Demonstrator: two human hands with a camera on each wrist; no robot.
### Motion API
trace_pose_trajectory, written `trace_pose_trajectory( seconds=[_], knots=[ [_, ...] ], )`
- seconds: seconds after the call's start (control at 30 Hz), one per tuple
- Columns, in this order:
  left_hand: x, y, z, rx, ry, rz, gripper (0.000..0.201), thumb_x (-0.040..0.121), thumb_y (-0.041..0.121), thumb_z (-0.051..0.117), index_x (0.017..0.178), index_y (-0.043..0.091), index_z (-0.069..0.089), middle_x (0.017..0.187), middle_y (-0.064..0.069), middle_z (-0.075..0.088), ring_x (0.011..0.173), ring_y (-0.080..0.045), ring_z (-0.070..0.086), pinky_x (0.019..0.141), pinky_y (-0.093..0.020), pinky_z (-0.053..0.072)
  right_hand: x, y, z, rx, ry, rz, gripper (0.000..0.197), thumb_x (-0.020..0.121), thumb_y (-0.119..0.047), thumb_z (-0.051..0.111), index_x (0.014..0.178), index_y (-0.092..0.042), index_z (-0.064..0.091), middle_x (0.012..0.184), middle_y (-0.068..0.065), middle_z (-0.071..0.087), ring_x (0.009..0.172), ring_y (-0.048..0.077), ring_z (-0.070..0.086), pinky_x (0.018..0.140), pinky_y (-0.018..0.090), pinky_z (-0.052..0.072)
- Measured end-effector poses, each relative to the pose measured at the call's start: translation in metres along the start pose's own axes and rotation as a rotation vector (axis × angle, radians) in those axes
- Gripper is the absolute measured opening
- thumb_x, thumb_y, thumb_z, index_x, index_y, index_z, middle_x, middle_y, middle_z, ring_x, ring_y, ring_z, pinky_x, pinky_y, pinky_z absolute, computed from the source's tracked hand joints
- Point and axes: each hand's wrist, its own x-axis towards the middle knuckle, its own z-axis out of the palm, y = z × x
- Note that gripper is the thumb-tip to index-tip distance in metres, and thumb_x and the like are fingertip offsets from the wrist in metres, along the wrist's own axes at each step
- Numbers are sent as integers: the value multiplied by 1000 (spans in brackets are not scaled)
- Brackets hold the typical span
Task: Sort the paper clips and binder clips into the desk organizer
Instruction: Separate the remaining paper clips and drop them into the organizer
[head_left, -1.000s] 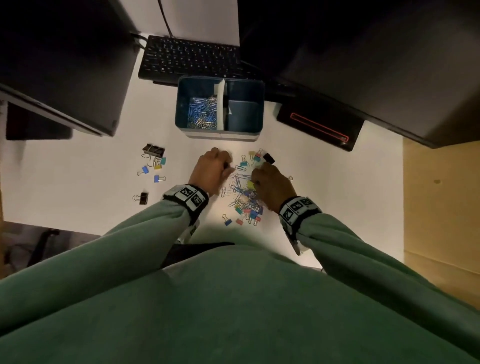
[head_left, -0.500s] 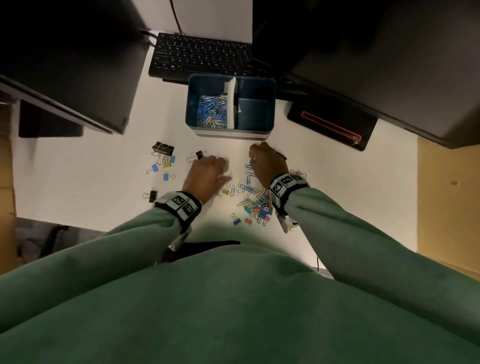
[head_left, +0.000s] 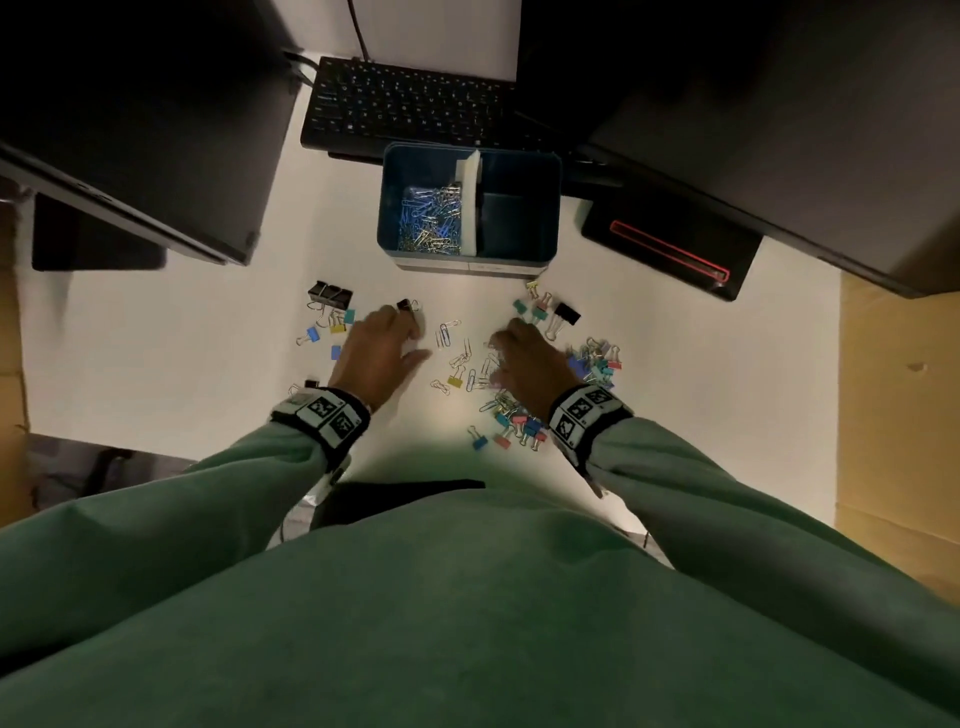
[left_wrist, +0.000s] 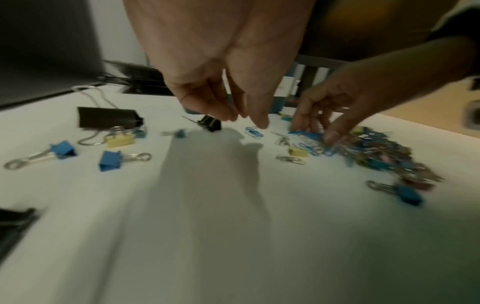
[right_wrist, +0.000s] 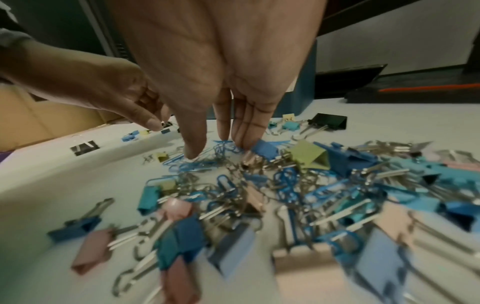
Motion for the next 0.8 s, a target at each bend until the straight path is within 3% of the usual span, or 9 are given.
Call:
trace_pose_trajectory(
  seconds=[0.07, 0.17, 0.37, 0.5, 0.57, 0.63, 0.7, 0.8],
  knots=[
    [-6, 11, 8, 15, -111, 83, 25, 82, 37, 72, 87, 15, 59, 84, -3, 62, 74, -17, 55, 70, -34, 50, -2, -8, 0, 68, -40, 1, 51, 82, -24, 70, 123, -2, 48, 123, 13, 46, 112, 26, 46, 90, 38, 48],
    [-7, 26, 23, 118, -193, 105, 35, 77, 50, 70, 80, 19, 55, 78, 0, 60, 70, -20, 55, 68, -33, 46, -3, -12, 2, 82, -63, 29, 59, 79, -21, 75, 126, -2, 47, 127, 15, 44, 116, 29, 45, 94, 38, 46],
    [-5, 26, 24, 90, -183, 68, 19, 79, 31, 67, 87, 16, 59, 85, -4, 63, 79, -25, 59, 72, -35, 46, 9, -17, 9, 202, 21, 28, 25, 85, 2, 59, 110, -2, 55, 115, 16, 51, 102, 31, 54, 88, 40, 47],
    [-13, -4, 1, -8, -63, -84, 15, 81, 25, 68, 91, 15, 61, 86, -3, 65, 78, -21, 60, 75, -36, 49, 26, -23, -2, 382, 70, 31, 19, 88, -3, 56, 107, -4, 61, 106, 13, 56, 94, 27, 58, 85, 41, 49],
    [-17, -22, -10, -16, -32, -163, 16, 81, 21, 69, 93, 13, 60, 91, -7, 64, 80, -24, 61, 74, -36, 49, 36, -28, -7, 315, 116, -9, 27, 91, -6, 54, 117, -7, 60, 114, 12, 55, 101, 25, 56, 86, 38, 51],
    [-20, -33, -13, -17, -39, -196, 25, 81, 20, 70, 101, 10, 58, 104, -12, 59, 86, -30, 61, 74, -39, 51, 42, -33, -8, 158, 54, -78, 37, 91, -7, 55, 128, -8, 54, 124, 13, 50, 113, 27, 48, 88, 39, 50],
    [-23, -30, -9, -42, -59, -177, 39, 82, 24, 72, 112, 8, 53, 114, -14, 54, 91, -31, 61, 76, -40, 53, 43, -34, -8, 18, -49, -192, 39, 88, -1, 56, 126, -6, 56, 122, 14, 51, 112, 30, 46, 88, 44, 50],
    [-22, -9, 2, -60, -145, -105, 65, 81, 38, 73, 132, 11, 43, 130, -12, 46, 108, -27, 55, 86, -40, 51, 31, -23, -16, 65, -76, -215, 36, 90, 3, 51, 124, -7, 58, 121, 13, 55, 113, 27, 50, 96, 41, 46]
  ],
)
